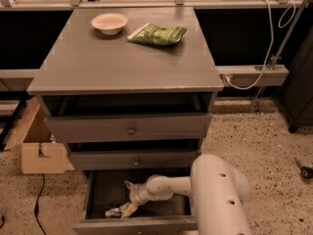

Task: Pick redbull can from bottom drawer and place on counter

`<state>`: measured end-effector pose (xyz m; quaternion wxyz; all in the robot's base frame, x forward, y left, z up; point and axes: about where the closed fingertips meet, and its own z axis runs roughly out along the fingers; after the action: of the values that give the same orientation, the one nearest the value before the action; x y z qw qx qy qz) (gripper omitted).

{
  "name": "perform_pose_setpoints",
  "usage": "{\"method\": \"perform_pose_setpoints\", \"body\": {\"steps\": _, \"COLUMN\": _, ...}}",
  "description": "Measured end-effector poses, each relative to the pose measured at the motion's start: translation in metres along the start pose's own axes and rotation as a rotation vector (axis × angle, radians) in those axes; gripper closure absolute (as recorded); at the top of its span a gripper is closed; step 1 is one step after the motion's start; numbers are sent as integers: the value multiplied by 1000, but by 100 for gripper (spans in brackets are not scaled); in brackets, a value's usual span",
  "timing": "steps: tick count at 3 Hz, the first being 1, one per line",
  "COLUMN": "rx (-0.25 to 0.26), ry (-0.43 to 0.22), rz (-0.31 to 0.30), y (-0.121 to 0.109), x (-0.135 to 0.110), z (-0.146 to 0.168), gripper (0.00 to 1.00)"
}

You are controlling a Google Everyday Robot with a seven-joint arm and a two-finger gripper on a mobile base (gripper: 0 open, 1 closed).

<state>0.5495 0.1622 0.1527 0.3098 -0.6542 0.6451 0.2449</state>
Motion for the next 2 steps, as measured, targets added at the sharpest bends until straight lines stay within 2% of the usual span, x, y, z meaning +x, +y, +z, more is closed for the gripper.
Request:
{"method": "perform_pose_setpoints", "body": {"steps": 1, "rx": -42, "ry": -7, "rz": -25, "y": 12, "x": -6, "z": 16, "gripper": 0}}
{"method": "perform_pose_setpoints", "body": {"steps": 2, "rx": -84, "ry": -10, "rz": -34, "y": 19, "x": -7, "z": 32, "gripper": 19}}
